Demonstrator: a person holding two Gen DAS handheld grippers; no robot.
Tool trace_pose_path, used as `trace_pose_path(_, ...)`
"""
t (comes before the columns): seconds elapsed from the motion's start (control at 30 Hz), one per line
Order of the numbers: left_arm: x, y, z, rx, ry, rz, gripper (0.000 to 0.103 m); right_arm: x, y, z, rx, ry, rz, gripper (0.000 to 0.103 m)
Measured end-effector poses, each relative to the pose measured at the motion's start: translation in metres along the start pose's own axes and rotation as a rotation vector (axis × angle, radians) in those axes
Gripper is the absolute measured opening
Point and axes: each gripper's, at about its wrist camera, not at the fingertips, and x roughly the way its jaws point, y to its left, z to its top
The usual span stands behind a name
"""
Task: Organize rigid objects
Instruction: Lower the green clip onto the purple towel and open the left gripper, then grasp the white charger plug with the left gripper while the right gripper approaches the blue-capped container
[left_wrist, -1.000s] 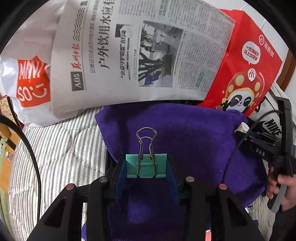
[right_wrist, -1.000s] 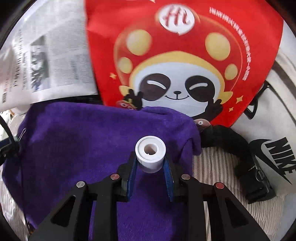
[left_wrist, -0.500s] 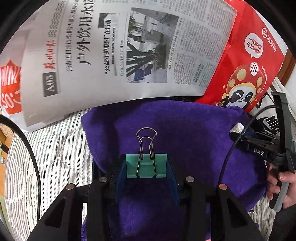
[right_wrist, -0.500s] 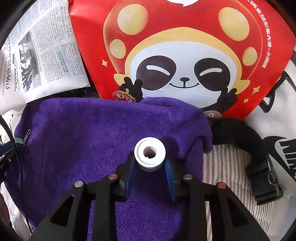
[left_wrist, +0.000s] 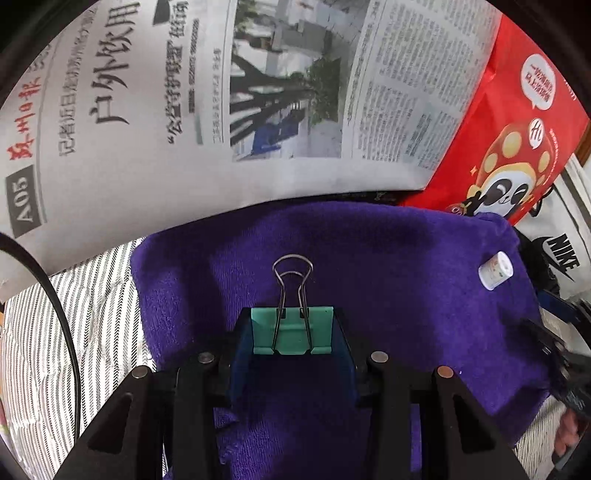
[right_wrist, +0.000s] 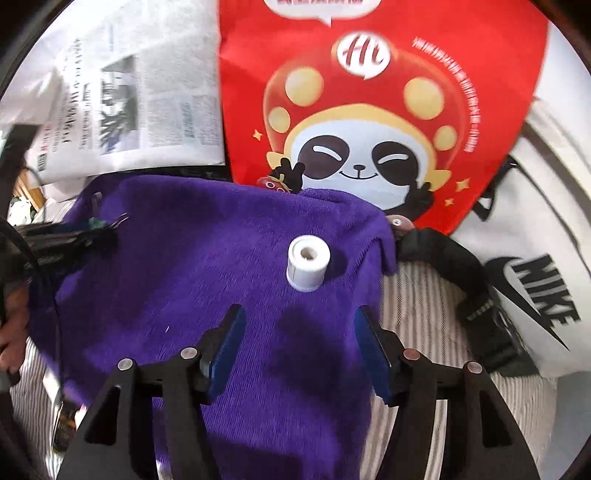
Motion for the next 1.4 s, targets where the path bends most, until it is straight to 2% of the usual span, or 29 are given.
trace_pose_path(0.27,0.012,-0.022,0.002,0.092,0.018,0.096,0.040,-0.053,-0.002,-0.039,-0.002,-0.021,-0.008,0.061)
trace_pose_path(0.37,0.013,-0.026,0.001,0.084,0.027,0.092,0.043,-0.057,-0.011,-0.047,0.012,-0.021,-0.003,0.061)
trace_pose_path(0.43,0.014,-0.030,-0.004,0.094,0.043,0.100,0.050,-0.065,-0.014,-0.054,0.033,-0.021,0.004,0.061)
trace_pose_path(0.6,0.009,-0.041,-0.018,0.092,0.062,0.118,0.050,-0.077,-0.019,-0.063,0.076,-0.032,0.023,0.061)
trace_pose_path(0.8,-0.027,-0.055,-0.042,0.070,0.013,0.076,0.050,-0.101,-0.020,-0.082,0.107,-0.040,0.022,0.061)
trace_pose_path(1.0,-0.068,-0.073,-0.071,0.106,-0.023,0.013,0.050,-0.124,-0.022,-0.105,0.152,-0.049,0.034,0.061)
trace_pose_path(1.13,-0.084,-0.064,-0.088,0.125,-0.015,0.020,0.050,-0.137,-0.017,-0.117,0.154,-0.052,0.044,0.061)
trace_pose_path(1.23,-0.079,-0.067,-0.101,0.139,0.003,0.013,0.050,-0.143,-0.014,-0.124,0.144,-0.055,0.042,0.061)
trace_pose_path(1.4,-0.089,-0.056,-0.130,0.171,0.027,0.043,0.050,-0.151,-0.011,-0.136,0.136,-0.055,0.053,0.061)
